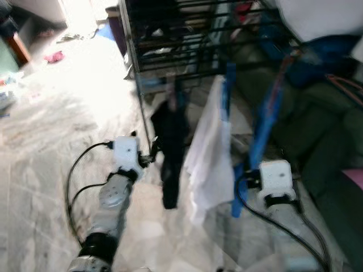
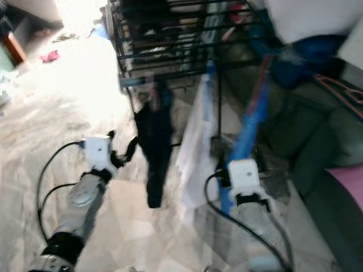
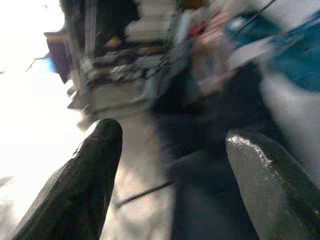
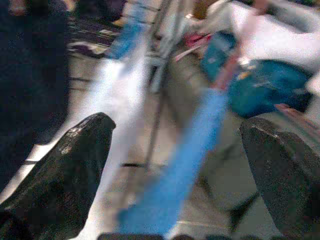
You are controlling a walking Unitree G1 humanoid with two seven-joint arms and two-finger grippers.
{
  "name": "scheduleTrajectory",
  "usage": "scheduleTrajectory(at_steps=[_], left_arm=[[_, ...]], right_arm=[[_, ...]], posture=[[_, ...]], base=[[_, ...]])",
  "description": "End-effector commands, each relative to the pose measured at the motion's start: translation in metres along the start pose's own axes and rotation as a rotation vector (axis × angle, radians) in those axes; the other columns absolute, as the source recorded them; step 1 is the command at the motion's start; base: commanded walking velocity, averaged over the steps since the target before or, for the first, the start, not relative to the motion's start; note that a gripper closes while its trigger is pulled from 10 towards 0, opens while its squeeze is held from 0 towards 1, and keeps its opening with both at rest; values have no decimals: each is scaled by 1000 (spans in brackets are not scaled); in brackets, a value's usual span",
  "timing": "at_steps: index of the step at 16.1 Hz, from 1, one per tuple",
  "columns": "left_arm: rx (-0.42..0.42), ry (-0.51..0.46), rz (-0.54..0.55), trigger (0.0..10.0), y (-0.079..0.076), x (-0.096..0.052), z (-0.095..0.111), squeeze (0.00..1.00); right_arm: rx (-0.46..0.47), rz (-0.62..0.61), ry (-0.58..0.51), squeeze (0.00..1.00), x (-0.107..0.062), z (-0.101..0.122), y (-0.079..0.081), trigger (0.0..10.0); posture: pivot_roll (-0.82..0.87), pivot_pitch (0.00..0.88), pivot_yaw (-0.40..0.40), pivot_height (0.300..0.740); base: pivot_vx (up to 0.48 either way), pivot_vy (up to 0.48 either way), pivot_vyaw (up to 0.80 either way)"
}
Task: Hang hanger
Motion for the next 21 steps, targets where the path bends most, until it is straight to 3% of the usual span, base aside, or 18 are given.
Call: scheduleTrajectory(at_steps=[1, 6, 12, 15, 21], left_arm=[[-5, 8, 8, 10000, 2, -1, -2, 0], [0, 29, -15, 10000, -3, -4, -8, 0], [-11, 63, -52, 10000, -9, -13, -18, 0], [-18, 79, -115, 10000, -17, -18, -22, 0], [-16, 109, -139, 10000, -18, -18, -27, 0]], right_arm=[[-10, -16, 2, 0, -1, 0, -5, 10000], [-19, -19, 6, 0, 3, 0, -7, 10000], [-12, -54, 22, 0, 26, 4, -23, 10000], [-6, -73, 44, 0, 45, 7, -30, 10000], [86, -10, 88, 0, 80, 14, -14, 10000]], posture=[[-1, 170, 24, 740], [6, 180, 23, 740], [15, 204, 22, 740], [19, 216, 26, 740], [31, 209, 30, 740]], base=[[349, 322, 0], [58, 52, 0], [0, 0, 0], [0, 0, 0], [0, 0, 0]])
Point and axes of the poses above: a point about 5 cm out from each wrist's last joint towards the gripper, its own x axis pointing out of the wrist towards the gripper, its own z axis along the axis of the wrist's last joint, y = z × x, the point moved 5 cm from there along x, pointing out of the wrist towards the gripper, and after that the axes turned 10 degrees about -x, right-handed, at the moved point
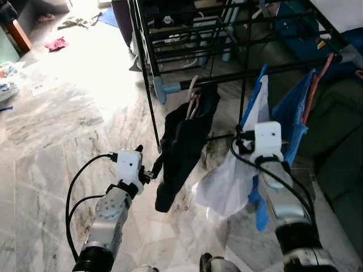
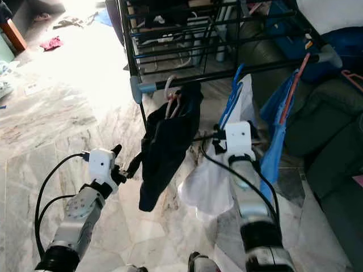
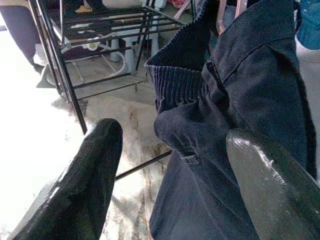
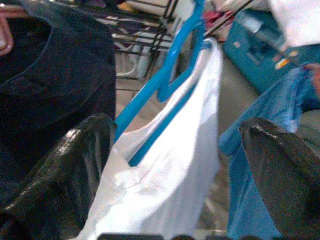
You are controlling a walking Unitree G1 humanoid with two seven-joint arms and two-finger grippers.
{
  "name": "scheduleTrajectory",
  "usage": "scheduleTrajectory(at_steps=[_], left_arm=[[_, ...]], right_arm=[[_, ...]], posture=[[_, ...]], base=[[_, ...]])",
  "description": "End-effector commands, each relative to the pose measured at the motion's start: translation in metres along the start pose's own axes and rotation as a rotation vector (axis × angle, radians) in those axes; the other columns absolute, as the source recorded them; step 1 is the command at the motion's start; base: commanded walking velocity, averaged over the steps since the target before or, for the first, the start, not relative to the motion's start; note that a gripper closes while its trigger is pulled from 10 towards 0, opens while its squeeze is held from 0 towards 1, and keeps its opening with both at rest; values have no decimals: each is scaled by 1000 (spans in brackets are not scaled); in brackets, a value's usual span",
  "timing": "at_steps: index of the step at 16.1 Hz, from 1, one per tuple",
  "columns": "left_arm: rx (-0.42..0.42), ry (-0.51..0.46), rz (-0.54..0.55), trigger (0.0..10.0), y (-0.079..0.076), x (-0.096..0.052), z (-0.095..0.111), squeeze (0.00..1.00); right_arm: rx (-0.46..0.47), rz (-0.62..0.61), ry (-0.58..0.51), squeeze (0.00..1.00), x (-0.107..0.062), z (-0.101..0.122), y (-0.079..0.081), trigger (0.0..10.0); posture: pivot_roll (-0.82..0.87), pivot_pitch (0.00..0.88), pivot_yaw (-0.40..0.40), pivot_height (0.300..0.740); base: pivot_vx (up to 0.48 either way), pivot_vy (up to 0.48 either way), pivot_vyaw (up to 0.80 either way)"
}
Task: Hang hanger
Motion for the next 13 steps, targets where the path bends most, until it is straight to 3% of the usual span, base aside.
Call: scheduleTrajectory(at_steps=[1, 7, 12, 13], left_arm=[[-3, 24, -5, 10000, 2, -2, -5, 0], [1, 27, 1, 10000, 4, -6, -5, 0], [-1, 29, -2, 10000, 2, -5, -7, 0], [-2, 31, -5, 10000, 1, -4, -7, 0]], right_arm=[[20, 47, 31, 0, 3, -5, 10, 10000], [71, 205, 109, 0, 2, -25, 38, 10000], [-5, 50, 151, 0, -1, -41, 3, 10000], [-31, 15, 150, 0, -5, -45, -12, 10000]], posture=[[35, 206, 30, 740], [58, 202, 27, 740], [49, 201, 29, 740], [40, 199, 33, 740]], base=[[0, 0, 0], [0, 0, 0], [0, 0, 0], [0, 0, 0]])
Point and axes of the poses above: a point about 5 cm out from each wrist's last joint towards the gripper, its own x axis pointing out of the wrist towards the gripper, its own z axis along the axis of the wrist's last joint, y = z × x, the point moved 5 cm from there along x, pointing out of the wrist towards the gripper, and after that the axes turned 10 degrees about -x, right-handed, at the moved point
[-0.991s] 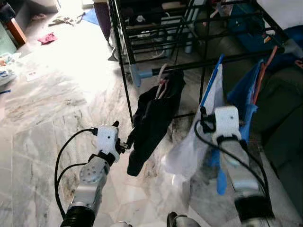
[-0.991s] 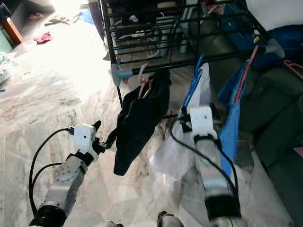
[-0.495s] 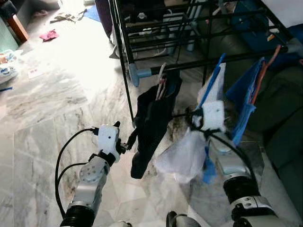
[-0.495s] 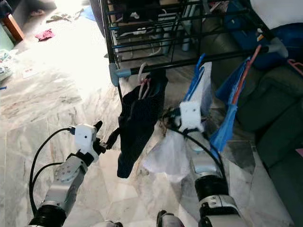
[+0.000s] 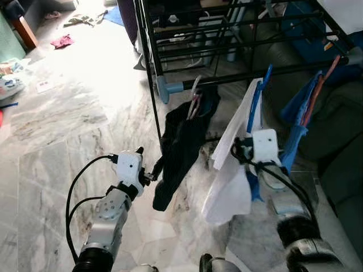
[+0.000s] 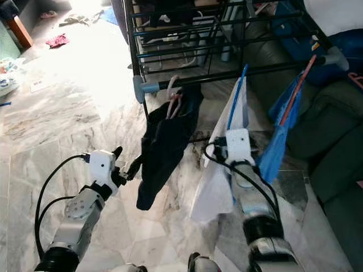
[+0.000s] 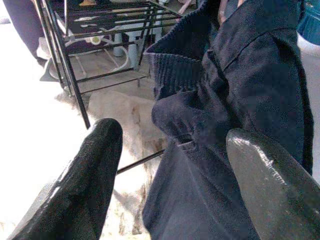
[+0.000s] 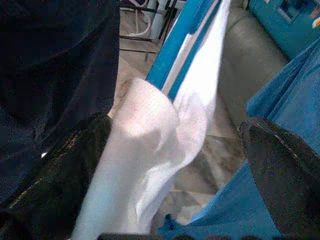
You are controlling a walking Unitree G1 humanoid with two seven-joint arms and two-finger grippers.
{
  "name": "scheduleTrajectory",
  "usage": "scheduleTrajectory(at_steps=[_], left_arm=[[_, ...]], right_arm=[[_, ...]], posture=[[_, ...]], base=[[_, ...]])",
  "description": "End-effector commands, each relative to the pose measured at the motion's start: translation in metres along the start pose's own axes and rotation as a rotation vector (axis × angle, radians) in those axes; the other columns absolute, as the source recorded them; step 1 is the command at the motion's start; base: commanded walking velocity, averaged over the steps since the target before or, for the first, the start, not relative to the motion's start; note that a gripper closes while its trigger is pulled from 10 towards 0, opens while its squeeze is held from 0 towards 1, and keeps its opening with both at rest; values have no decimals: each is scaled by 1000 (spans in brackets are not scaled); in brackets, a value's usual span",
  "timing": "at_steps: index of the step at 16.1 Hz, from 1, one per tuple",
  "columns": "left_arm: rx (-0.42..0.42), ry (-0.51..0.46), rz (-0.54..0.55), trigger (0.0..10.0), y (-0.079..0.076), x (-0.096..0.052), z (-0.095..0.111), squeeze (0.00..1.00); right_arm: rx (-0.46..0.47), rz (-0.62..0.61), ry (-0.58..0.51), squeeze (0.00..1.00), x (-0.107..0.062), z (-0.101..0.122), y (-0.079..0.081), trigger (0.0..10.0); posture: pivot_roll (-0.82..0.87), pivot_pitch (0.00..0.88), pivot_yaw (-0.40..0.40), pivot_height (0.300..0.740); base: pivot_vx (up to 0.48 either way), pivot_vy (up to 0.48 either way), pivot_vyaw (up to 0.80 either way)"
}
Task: Hang hanger
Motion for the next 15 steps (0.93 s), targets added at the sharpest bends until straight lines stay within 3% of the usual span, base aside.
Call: scheduleTrajectory(at_steps=[1, 6, 11, 13, 14, 15], left_arm=[[2, 13, 3, 10000, 2, -1, -2, 0], [2, 19, -21, 10000, -4, 6, -2, 0], [-4, 18, -14, 10000, -5, 4, -3, 0], [-4, 19, -12, 10000, -5, 3, -4, 0], [-6, 20, -2, 10000, -3, 2, -5, 0], [-7, 21, 3, 10000, -2, 1, -6, 0]], right_arm=[[-3, -33, 9, 0, -2, -3, -12, 10000], [16, -52, -4, 0, 13, 16, -26, 10000], [37, 27, 30, 0, 25, 28, -2, 10000], [39, 32, 40, 0, 26, 28, 0, 10000], [51, 48, 90, 0, 27, 23, 8, 667], [50, 61, 111, 0, 26, 20, 14, 0]], posture=[[35, 200, 35, 740], [13, 195, 43, 740], [36, 192, 27, 740], [37, 192, 25, 740], [46, 193, 16, 740], [46, 194, 14, 740]], base=[[0, 0, 0], [0, 0, 0], [0, 0, 0], [0, 0, 0], [0, 0, 0], [0, 0, 0]])
Point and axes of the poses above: a point about 5 cm out from each wrist's last joint towards the gripper, its own x axis pointing out of the wrist towards the gripper, its own z axis along the axis of the wrist's last joint, y = z × x, the point moved 5 cm from there along x, pointing out of the wrist towards the gripper, and after that the axes turned 10 degrees about -x, right-handed, at the moved point
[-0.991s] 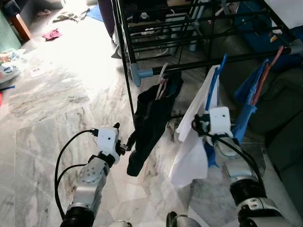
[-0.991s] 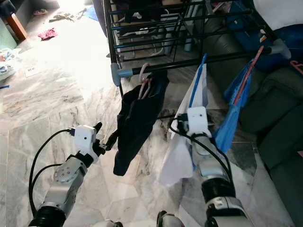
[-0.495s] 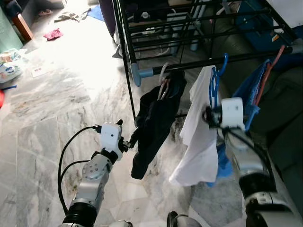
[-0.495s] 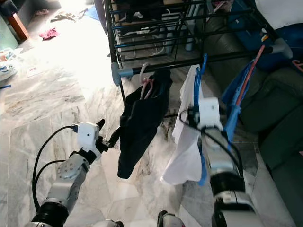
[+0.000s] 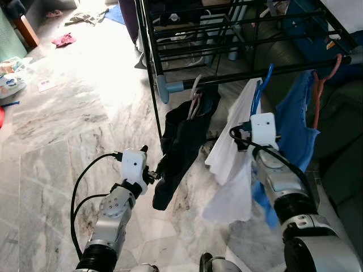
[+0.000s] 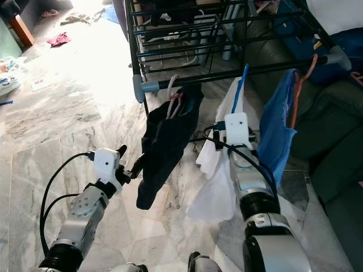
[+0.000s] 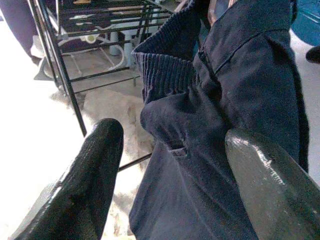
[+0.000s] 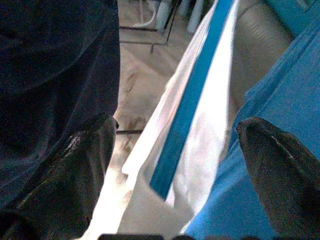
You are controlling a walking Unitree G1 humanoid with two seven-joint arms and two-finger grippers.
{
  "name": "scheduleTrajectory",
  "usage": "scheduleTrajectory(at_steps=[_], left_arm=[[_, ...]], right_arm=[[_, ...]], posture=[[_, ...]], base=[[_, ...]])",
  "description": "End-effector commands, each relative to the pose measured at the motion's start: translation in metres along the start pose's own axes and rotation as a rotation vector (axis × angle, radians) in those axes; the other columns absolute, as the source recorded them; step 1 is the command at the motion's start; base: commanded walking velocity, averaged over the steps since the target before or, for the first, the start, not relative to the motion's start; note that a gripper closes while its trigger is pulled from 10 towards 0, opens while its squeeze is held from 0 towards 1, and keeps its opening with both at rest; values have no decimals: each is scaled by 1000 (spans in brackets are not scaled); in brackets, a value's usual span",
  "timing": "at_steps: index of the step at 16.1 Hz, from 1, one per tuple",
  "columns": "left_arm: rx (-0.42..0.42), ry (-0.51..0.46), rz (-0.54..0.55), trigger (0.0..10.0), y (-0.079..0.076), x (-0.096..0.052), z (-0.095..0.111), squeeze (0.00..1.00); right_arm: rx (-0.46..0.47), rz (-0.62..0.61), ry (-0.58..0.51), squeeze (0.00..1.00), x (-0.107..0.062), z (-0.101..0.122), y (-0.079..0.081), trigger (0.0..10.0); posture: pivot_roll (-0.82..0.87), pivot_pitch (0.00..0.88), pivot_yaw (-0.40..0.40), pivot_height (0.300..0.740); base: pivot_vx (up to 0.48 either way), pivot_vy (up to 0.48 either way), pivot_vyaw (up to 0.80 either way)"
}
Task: Hang hanger
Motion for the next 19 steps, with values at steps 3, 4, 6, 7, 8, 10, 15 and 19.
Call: scheduleTrajectory(at_steps=[3, 4, 6, 7, 8, 10, 15, 19], left_arm=[[-1, 26, 16, 10000, 4, -5, -7, 0], [-2, 27, 14, 10000, 4, -5, -8, 0], [-1, 31, 6, 10000, 2, -3, -8, 0], [1, 34, -1, 10000, 2, -2, -8, 0], [1, 37, -4, 10000, 1, -2, -8, 0], [4, 43, -17, 10000, 0, 0, -8, 0], [8, 52, -28, 10000, -2, 3, -9, 0], [7, 57, -23, 10000, -2, 3, -10, 0]], right_arm=[[-22, 3, 42, 0, -4, -14, 5, 0], [-35, -8, 40, 0, -4, -14, 1, 0], [-67, -41, 38, 0, -8, -19, -12, 0], [-87, -83, 42, 0, -14, -25, -28, 0], [-96, -106, 42, 0, -17, -27, -37, 0], [-118, -151, 46, 0, -26, -33, -55, 0], [-133, -129, 50, 0, -35, -39, -61, 10000], [-137, -125, 42, 1000, -30, -30, -61, 10000]], posture=[[38, 189, 19, 740], [37, 189, 20, 740], [30, 187, 26, 740], [21, 185, 34, 740], [17, 185, 38, 740], [10, 184, 42, 740], [0, 178, 53, 740], [10, 177, 46, 740]], base=[[0, 0, 0], [0, 0, 0], [0, 0, 0], [0, 0, 0], [0, 0, 0], [0, 0, 0], [0, 0, 0], [0, 0, 0]])
Point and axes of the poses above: a point about 5 cm out from each wrist's last joint towards the gripper, its own x axis pointing out of the wrist towards the gripper, its own z axis along the axis of the wrist's last joint, y = z × x, the point moved 5 cm from there along x, pointing out of the wrist towards the gripper, and after that the axes turned 10 degrees about -x, right-handed, at the moved point
